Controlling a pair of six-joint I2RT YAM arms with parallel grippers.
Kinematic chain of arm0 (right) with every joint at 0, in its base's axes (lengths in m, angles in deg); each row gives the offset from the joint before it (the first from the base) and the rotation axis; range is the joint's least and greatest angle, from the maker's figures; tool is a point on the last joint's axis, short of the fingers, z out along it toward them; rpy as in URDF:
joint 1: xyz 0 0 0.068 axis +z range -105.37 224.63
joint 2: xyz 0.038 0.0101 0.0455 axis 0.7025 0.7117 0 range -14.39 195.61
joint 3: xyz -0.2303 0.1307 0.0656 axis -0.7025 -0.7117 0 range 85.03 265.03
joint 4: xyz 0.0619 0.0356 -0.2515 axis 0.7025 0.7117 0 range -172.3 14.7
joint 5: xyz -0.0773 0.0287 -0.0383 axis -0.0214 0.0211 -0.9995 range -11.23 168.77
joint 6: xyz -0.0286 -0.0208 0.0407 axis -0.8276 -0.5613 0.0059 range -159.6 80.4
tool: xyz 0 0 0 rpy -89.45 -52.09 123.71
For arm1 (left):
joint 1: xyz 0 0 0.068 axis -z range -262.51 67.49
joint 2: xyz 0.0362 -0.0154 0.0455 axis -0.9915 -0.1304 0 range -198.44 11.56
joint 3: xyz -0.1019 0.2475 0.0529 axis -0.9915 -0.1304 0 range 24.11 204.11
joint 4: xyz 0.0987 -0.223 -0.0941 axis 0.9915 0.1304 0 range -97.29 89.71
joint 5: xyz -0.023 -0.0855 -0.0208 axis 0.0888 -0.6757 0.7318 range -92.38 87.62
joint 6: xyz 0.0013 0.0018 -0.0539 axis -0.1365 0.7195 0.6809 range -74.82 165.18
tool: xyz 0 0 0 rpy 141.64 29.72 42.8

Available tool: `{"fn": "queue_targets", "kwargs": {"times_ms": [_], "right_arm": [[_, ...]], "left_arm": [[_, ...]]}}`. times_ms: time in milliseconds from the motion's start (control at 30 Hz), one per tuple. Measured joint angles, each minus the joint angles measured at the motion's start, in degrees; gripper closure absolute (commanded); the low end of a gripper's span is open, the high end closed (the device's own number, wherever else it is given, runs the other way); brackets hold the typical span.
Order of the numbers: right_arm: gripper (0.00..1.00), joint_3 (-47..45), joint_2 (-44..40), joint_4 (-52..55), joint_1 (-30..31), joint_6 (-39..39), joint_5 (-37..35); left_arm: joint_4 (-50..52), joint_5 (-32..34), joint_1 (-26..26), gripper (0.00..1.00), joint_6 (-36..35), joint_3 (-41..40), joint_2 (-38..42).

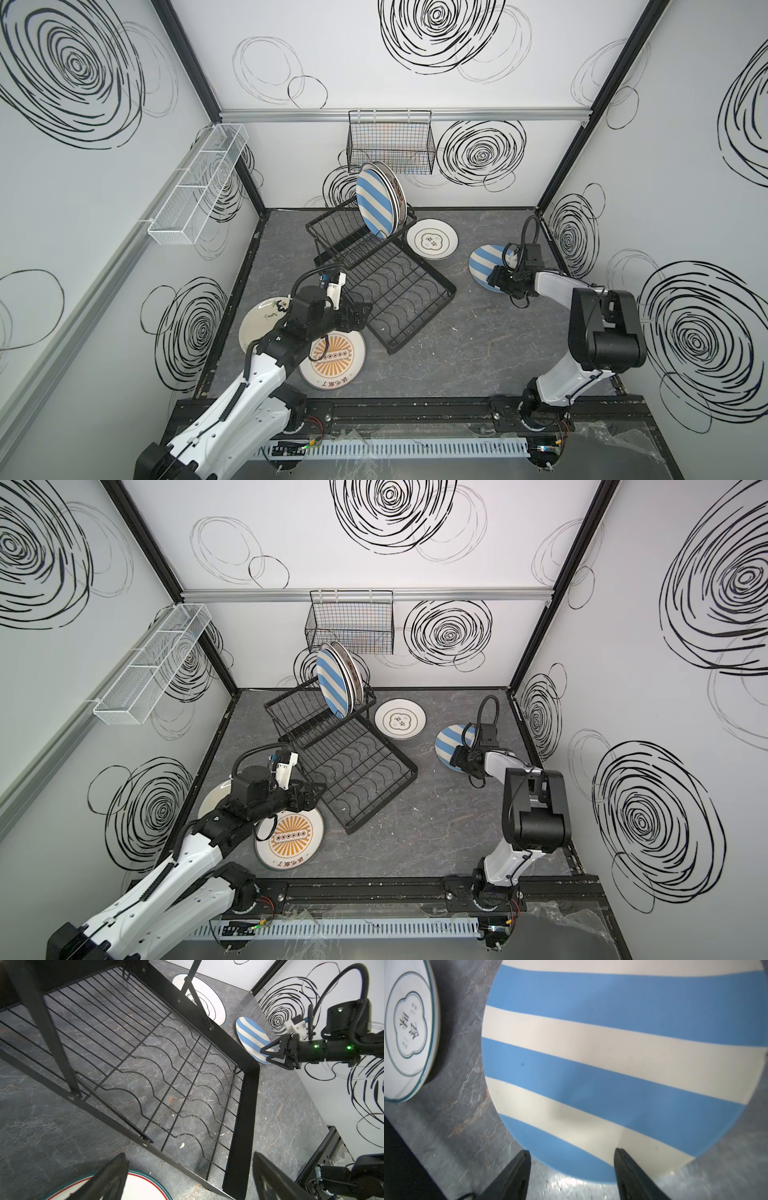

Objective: Load plates into a dish rack
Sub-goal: Move the plate to the middle-right of the table, then pick up the plate from the middle-right of the table.

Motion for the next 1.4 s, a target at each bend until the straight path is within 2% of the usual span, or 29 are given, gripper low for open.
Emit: {"fn": "queue_targets", "kwargs": {"times_ms": [67,233,367,500,733,1033,1300,1400], "right_arm": [[0.31,-1.25,-4.35,0.61,-1.7,0.48,-1.11],[0.31,-5.86,-14.97,-1.77,-11.06,2.75,-1.22],[0.32,-12.74,-17.94,-4.5,-18.12,4.28,1.97],[0.34,-16.2,-15.32,-5.6,-20.94,5.07,7.1],[0.35,-15.23,-7.61,-9.44,-20.96,4.68,14.1],[0.35,-12.5,-1.62,-15.34,-21.2,4.72,18.78],[0.43,-10.14,3.91,-20.74,-21.86,5.4,22.4],[0.49,-10.12,5.14,-22.6,-22.1,5.92,23.76]], "left_arm": [[-0.07,0.02,0.17,0.04,-0.04,0.0,-0.15],[-0.09,0.15,0.26,0.04,-0.07,0.0,-0.17],[-0.09,0.17,0.26,0.04,-0.17,0.0,-0.17],[-0.09,0.15,0.24,0.04,-0.35,0.0,-0.26],[-0.11,0.15,-0.9,0.04,-0.35,0.0,-0.26],[-0.11,0.17,-2.01,0.04,-0.35,0.0,-0.26],[-0.09,0.22,-2.78,0.04,-0.35,0.0,-0.35],[-0.09,0.37,-3.02,0.04,-0.35,0.0,-0.5]]}}
